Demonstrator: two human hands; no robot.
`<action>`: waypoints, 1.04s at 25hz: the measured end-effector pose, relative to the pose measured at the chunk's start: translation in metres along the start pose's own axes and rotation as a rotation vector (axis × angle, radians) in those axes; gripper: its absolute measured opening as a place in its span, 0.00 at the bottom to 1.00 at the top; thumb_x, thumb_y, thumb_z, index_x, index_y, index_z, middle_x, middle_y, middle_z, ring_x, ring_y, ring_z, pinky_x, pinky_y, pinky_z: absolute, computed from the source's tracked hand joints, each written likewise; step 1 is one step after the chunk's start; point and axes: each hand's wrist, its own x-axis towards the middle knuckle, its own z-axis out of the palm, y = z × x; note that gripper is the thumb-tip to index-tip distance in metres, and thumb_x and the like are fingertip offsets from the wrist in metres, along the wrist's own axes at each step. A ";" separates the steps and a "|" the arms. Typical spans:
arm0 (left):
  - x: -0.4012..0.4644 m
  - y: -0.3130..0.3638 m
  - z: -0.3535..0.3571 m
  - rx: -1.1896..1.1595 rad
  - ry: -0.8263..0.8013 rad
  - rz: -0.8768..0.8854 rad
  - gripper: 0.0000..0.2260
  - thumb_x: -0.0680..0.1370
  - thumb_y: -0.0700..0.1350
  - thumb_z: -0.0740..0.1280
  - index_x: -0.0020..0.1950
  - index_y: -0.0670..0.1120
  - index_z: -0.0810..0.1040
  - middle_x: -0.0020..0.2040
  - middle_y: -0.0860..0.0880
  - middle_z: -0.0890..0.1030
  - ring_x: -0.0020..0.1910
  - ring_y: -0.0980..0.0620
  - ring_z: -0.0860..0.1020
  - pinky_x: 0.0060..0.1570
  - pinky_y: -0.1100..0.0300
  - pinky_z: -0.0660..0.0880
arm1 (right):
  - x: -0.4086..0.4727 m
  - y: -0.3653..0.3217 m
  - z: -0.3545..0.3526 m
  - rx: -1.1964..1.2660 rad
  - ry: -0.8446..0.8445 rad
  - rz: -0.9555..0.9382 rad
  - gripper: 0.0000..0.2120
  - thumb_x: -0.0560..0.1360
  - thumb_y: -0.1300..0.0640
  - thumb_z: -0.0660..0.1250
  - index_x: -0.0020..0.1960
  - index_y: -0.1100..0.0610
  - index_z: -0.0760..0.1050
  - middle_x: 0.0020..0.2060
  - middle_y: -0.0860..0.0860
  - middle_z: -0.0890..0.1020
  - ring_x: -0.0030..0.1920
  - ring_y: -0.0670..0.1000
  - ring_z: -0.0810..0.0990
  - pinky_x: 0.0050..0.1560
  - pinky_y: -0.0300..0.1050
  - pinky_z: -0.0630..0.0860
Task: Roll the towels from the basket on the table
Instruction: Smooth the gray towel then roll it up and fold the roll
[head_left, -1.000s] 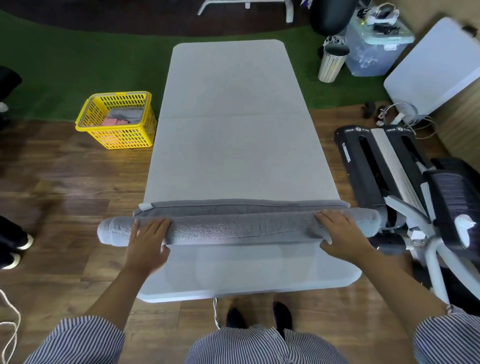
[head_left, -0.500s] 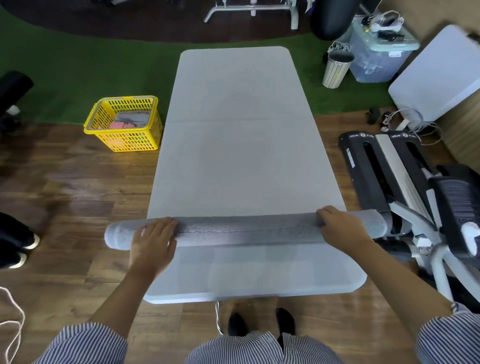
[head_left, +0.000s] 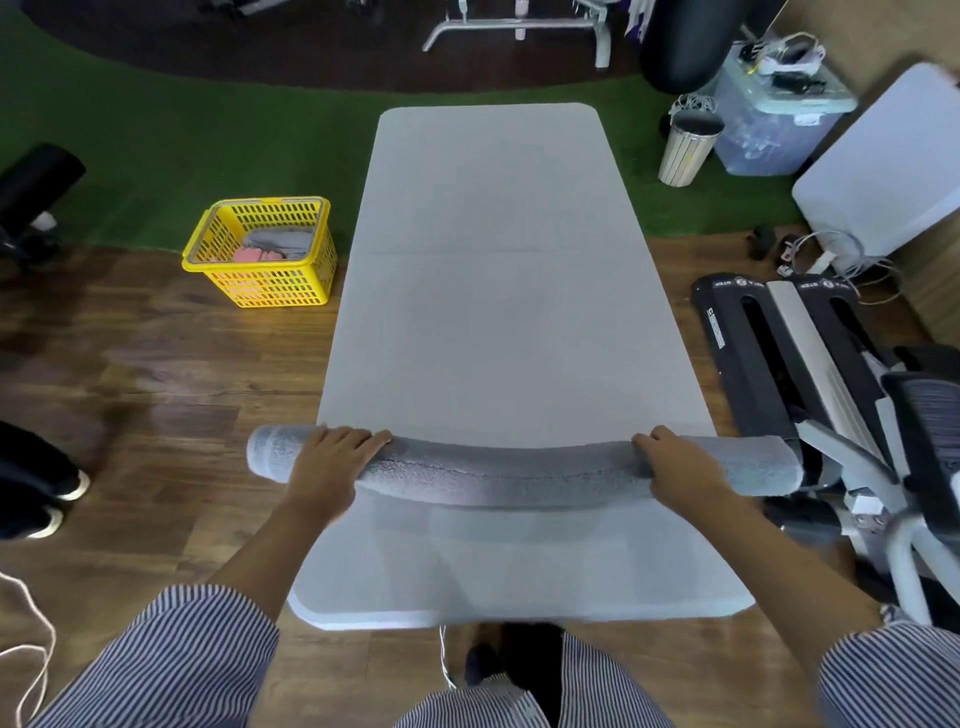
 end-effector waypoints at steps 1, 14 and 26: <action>0.011 -0.002 0.000 0.000 0.035 0.032 0.37 0.56 0.25 0.71 0.62 0.49 0.75 0.47 0.50 0.82 0.47 0.45 0.81 0.54 0.44 0.76 | 0.008 0.000 -0.002 -0.014 0.030 -0.012 0.19 0.70 0.70 0.60 0.58 0.56 0.69 0.54 0.54 0.71 0.50 0.55 0.74 0.39 0.43 0.69; 0.152 -0.012 0.005 -0.159 0.030 0.433 0.32 0.57 0.25 0.71 0.60 0.43 0.78 0.56 0.47 0.80 0.58 0.49 0.76 0.70 0.47 0.62 | 0.111 -0.051 -0.030 0.752 0.317 -0.187 0.19 0.76 0.68 0.60 0.66 0.61 0.66 0.69 0.54 0.60 0.50 0.54 0.78 0.52 0.51 0.77; 0.184 -0.060 -0.013 -0.022 -0.093 0.536 0.47 0.50 0.61 0.80 0.64 0.41 0.73 0.65 0.43 0.75 0.67 0.49 0.66 0.66 0.39 0.62 | 0.132 -0.143 -0.052 0.879 -0.050 0.132 0.32 0.72 0.51 0.70 0.72 0.57 0.61 0.67 0.54 0.71 0.65 0.57 0.71 0.59 0.44 0.68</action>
